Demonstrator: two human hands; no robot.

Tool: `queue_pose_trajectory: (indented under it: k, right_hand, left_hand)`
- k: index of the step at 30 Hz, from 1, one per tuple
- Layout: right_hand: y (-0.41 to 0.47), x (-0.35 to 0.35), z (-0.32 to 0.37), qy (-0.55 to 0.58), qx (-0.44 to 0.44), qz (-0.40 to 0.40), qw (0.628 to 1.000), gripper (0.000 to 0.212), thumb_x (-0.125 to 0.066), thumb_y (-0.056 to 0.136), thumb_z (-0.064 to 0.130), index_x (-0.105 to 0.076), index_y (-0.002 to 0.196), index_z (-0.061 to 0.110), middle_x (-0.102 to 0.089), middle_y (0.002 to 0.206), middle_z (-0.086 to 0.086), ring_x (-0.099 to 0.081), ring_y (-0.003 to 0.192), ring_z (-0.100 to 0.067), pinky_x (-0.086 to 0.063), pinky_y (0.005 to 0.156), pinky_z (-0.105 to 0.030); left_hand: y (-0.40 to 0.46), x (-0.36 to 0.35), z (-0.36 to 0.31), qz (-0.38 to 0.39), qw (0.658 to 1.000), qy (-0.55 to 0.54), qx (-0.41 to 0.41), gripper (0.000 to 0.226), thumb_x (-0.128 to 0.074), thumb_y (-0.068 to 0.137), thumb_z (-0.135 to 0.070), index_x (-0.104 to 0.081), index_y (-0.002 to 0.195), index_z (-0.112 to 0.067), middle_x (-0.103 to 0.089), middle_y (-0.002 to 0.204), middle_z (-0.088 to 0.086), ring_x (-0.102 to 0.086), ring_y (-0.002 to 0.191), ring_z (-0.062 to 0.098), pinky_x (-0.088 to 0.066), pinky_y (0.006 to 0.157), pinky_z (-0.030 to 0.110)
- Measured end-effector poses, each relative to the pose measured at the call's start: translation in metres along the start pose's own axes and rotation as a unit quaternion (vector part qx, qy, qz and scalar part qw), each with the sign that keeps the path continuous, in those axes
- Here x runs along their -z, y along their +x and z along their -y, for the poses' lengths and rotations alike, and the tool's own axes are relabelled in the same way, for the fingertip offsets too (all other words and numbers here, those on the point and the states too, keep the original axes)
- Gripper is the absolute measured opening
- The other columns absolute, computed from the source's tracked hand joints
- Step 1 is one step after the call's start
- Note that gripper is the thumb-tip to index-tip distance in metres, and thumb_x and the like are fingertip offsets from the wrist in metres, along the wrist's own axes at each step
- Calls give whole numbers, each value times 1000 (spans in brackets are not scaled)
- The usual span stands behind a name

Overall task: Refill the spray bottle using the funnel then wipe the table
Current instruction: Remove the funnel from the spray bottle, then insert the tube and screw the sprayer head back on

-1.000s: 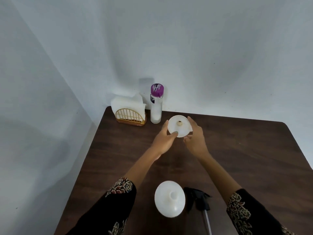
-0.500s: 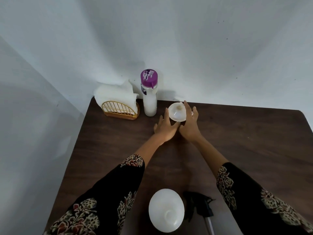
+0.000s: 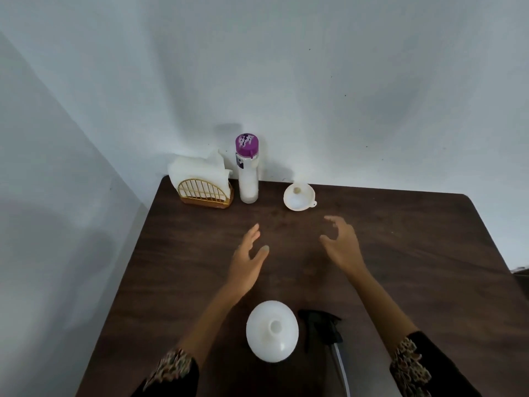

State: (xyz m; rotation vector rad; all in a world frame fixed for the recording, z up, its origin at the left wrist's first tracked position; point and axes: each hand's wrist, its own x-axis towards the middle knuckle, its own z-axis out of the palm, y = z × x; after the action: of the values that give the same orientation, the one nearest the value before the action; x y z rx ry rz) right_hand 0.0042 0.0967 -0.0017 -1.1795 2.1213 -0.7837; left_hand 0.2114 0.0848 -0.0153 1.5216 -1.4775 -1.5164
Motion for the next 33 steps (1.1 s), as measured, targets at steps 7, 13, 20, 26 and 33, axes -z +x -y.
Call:
queue_pose_trajectory:
  k: [7, 13, 20, 26, 33]
  right_hand:
    - [-67, 24, -47, -162, -83, 121, 976, 40, -62, 89, 28, -57, 123, 9, -57, 130, -11, -53, 119, -27, -41, 95, -32]
    - [-116, 15, -66, -252, -112, 181, 944, 62, -70, 77, 42, -50, 128, 12, -56, 129, -10, -55, 113, -29, -48, 93, -39]
    - [-138, -2, -60, -225, -109, 154, 956, 57, -74, 76, 33, -47, 121, 10, -59, 113, -11, -60, 98, -29, -50, 71, -36]
    - [-143, -15, -61, -239, -79, 87, 964, 33, -71, 80, 27, -45, 91, 10, -58, 98, -12, -54, 82, -25, -42, 62, -34]
    - [-133, 9, -65, -120, -73, 43, 989, 33, -75, 72, 26, -66, 94, 4, -67, 82, -10, -62, 72, -22, -51, 58, -30]
  left_hand:
    - [-92, 14, 40, -4, 1000, -7, -24, 48, -54, 92, -9, -45, 134, -31, -44, 136, -16, -36, 132, 8, -31, 104, 23]
    - [-127, 19, 60, 52, 983, 159, -79, 66, -61, 74, -28, -43, 136, -37, -40, 147, -11, -33, 137, 16, -29, 114, 42]
    - [-140, 9, 56, 71, 968, 231, -65, 73, -70, 80, -30, -33, 144, -30, -35, 150, -7, -27, 138, 19, -30, 111, 40]
    - [-141, 4, 53, 74, 960, 264, -57, 77, -68, 81, -31, -27, 147, -27, -33, 152, -4, -29, 137, 22, -32, 109, 43]
    - [-143, 12, 59, 45, 971, 231, -48, 70, -54, 87, -19, -22, 147, -34, -29, 153, -8, -26, 141, 19, -27, 113, 48]
